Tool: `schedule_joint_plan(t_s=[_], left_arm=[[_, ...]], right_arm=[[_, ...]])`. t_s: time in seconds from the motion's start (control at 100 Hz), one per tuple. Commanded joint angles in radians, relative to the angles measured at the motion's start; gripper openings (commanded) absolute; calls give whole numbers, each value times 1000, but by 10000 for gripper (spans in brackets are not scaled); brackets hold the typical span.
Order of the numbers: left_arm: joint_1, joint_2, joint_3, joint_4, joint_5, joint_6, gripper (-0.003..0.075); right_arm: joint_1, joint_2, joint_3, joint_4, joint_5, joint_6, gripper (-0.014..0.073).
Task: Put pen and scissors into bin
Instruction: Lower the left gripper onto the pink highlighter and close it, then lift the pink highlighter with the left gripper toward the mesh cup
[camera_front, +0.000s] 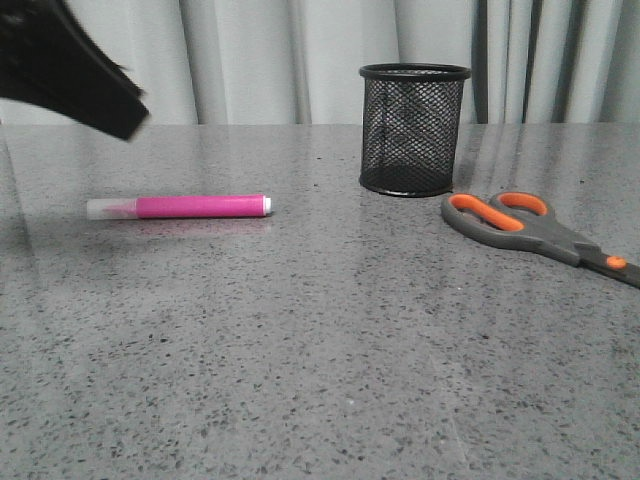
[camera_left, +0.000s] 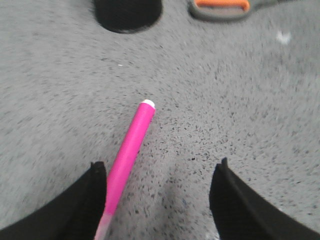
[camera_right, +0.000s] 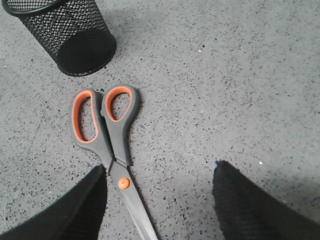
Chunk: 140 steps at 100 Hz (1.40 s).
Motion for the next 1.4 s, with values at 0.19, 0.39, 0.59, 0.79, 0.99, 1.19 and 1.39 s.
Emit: schedule_joint_plan(t_s=[0.19, 0.39, 0.59, 0.79, 0.99, 1.19, 1.39], left_arm=[[-89, 156, -182, 105, 9, 35, 406], [-89, 222, -229, 109, 9, 40, 406], [-89, 256, -235, 114, 7, 41, 406], [-89, 269, -235, 130, 12, 41, 308], [-89, 269, -237, 148, 52, 27, -21], [-89, 247, -320, 84, 89, -99, -19], [-93, 205, -401, -276, 24, -124, -20]], right_arm=[[-5, 3, -33, 11, -64, -29, 414], [-5, 3, -33, 11, -64, -32, 414], [-5, 3, -33, 11, -64, -34, 414], [-5, 3, -33, 11, -64, -34, 414], [-5, 3, -33, 11, -64, -34, 414], [-5, 3, -33, 11, -64, -34, 414], [-5, 3, -33, 11, -63, -34, 414]])
